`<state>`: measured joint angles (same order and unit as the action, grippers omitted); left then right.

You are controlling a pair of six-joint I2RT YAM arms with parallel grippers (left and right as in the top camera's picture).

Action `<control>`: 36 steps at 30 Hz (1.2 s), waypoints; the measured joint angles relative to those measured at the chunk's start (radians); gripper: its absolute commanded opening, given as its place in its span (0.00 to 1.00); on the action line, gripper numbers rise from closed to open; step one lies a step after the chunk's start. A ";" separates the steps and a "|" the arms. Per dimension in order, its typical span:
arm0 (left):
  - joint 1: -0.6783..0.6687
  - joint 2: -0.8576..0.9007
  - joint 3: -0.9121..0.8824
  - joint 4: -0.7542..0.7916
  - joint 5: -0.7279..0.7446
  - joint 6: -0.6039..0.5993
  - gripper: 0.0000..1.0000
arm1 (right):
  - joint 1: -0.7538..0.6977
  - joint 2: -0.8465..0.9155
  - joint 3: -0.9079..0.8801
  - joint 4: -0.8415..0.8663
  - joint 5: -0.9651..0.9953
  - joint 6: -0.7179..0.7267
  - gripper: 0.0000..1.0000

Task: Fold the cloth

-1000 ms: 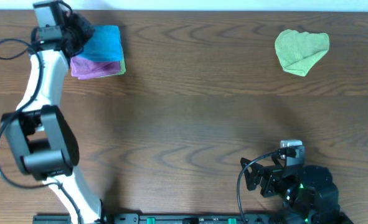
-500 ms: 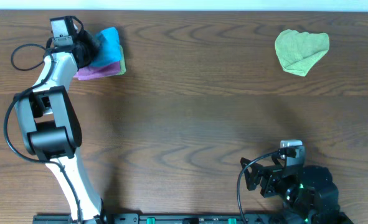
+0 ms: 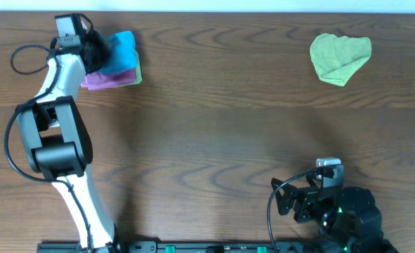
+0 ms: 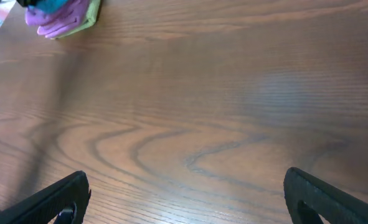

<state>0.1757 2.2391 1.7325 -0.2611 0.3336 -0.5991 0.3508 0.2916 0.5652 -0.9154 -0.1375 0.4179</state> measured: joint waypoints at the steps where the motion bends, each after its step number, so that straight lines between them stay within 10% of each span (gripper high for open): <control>1: 0.000 0.002 0.026 -0.019 0.006 0.003 0.09 | 0.000 0.000 0.000 0.000 0.000 0.000 0.99; 11: 0.000 0.005 0.364 -0.335 0.031 0.118 0.23 | 0.000 0.000 0.000 0.000 0.000 0.000 0.99; 22: 0.000 0.005 0.687 -0.840 0.025 0.290 0.98 | 0.000 0.000 0.000 0.000 0.000 0.000 0.99; 36: 0.000 0.005 0.849 -1.052 0.003 0.290 0.96 | 0.000 0.000 0.000 0.000 0.000 0.000 0.99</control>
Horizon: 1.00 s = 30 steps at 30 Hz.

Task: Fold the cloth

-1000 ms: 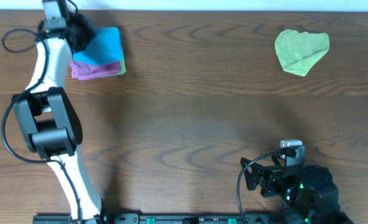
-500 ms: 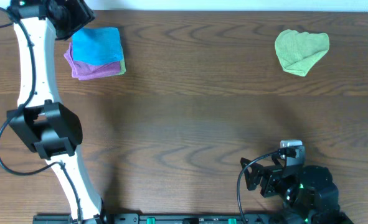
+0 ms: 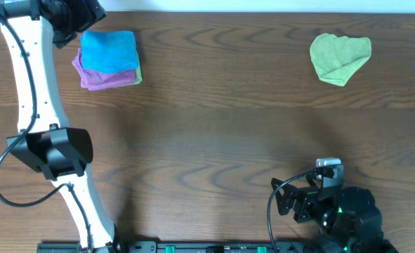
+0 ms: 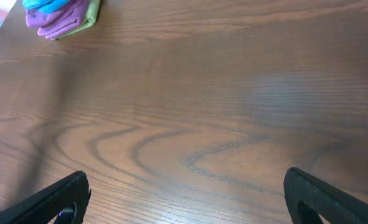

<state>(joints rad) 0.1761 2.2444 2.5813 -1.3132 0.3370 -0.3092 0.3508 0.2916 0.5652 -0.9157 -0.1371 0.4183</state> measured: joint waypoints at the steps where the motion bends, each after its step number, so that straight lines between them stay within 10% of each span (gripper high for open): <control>1: 0.000 0.000 0.000 -0.025 0.000 0.001 0.95 | 0.000 0.000 0.000 0.000 0.000 0.000 0.99; 20: 0.003 -0.205 -0.011 -0.225 -0.078 0.180 0.95 | 0.000 0.000 0.000 0.000 0.000 0.000 0.99; 30: -0.031 -0.525 -0.479 -0.006 -0.133 0.187 0.95 | 0.000 0.000 0.000 0.000 0.000 0.000 0.99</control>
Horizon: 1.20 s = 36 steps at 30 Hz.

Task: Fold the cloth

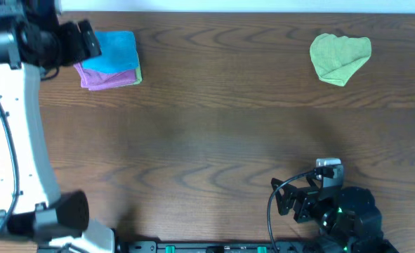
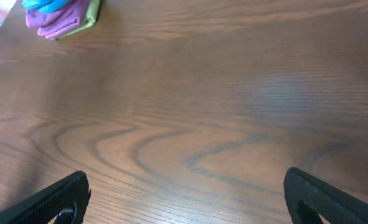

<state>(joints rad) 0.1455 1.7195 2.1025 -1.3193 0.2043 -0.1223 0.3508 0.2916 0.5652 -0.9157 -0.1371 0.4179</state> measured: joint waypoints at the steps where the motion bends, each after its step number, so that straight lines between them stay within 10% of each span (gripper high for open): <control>1: -0.002 -0.032 -0.053 0.016 -0.002 0.000 0.95 | 0.000 0.000 0.000 0.000 0.000 0.000 0.99; 15: -0.003 -0.629 -0.843 0.430 -0.013 0.002 0.95 | 0.000 0.000 -0.001 0.000 0.000 0.000 0.99; 36: -0.003 -1.388 -1.616 0.615 -0.028 0.054 0.95 | 0.000 0.000 -0.005 0.000 0.000 0.000 0.99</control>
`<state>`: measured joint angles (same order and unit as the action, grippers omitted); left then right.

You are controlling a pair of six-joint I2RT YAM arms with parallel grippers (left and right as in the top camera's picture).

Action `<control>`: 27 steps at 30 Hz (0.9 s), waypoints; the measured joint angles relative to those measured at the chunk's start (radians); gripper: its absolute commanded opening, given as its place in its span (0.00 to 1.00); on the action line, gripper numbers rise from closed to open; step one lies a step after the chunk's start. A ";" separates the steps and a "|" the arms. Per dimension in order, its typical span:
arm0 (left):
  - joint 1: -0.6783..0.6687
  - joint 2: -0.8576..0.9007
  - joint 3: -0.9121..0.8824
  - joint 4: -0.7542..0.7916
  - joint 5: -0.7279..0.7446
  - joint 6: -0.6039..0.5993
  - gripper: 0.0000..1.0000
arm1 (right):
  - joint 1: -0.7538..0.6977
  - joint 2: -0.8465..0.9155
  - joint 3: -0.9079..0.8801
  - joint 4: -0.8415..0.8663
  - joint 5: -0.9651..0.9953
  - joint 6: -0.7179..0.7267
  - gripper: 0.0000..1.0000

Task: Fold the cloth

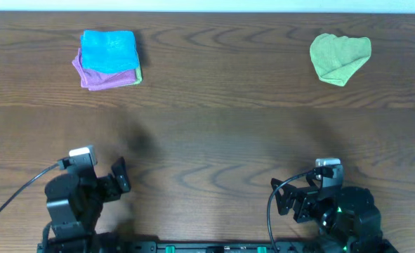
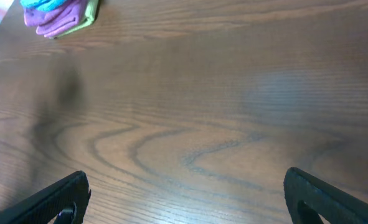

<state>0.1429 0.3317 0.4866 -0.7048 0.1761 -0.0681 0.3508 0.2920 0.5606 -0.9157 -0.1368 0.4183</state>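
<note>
A folded blue cloth [image 1: 109, 49] lies flat on top of a folded purple cloth [image 1: 100, 79], at the far left of the table. This stack also shows in the top-left corner of the right wrist view, where the purple cloth [image 2: 59, 17] is clearest. A crumpled green cloth [image 1: 340, 57] lies at the far right. My left gripper [image 1: 121, 177] rests at the near left edge with its fingers apart, holding nothing. My right gripper [image 2: 185, 186] sits at the near right edge, open wide over bare wood, also empty.
The wooden table [image 1: 214, 126] spans the whole view. A thin yellow-green cloth edge [image 1: 140, 73] shows under the purple one. Both arm bases and their cables sit along the near edge.
My left arm has moved from beside the blue and purple stack at the far left to a folded pose at the near left edge. The cloths and right arm are unchanged.
My left gripper was first on the blue cloth on top of the stack. Then it stood off at the far left corner, with the blue cloth lying flat and square. It later hung just left of the stack, and now rests at the near edge.
</note>
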 measured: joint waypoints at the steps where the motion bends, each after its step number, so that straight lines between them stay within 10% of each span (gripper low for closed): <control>1: 0.000 -0.021 -0.010 -0.003 0.000 0.011 0.95 | 0.000 0.000 0.000 0.000 0.000 0.000 0.99; 27: -0.100 -0.236 -0.168 -0.133 -0.133 0.091 0.95 | 0.000 0.000 0.000 0.000 0.000 0.000 0.99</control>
<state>0.0425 0.0956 0.3187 -0.8375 0.0429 0.0227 0.3508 0.2920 0.5606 -0.9154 -0.1371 0.4183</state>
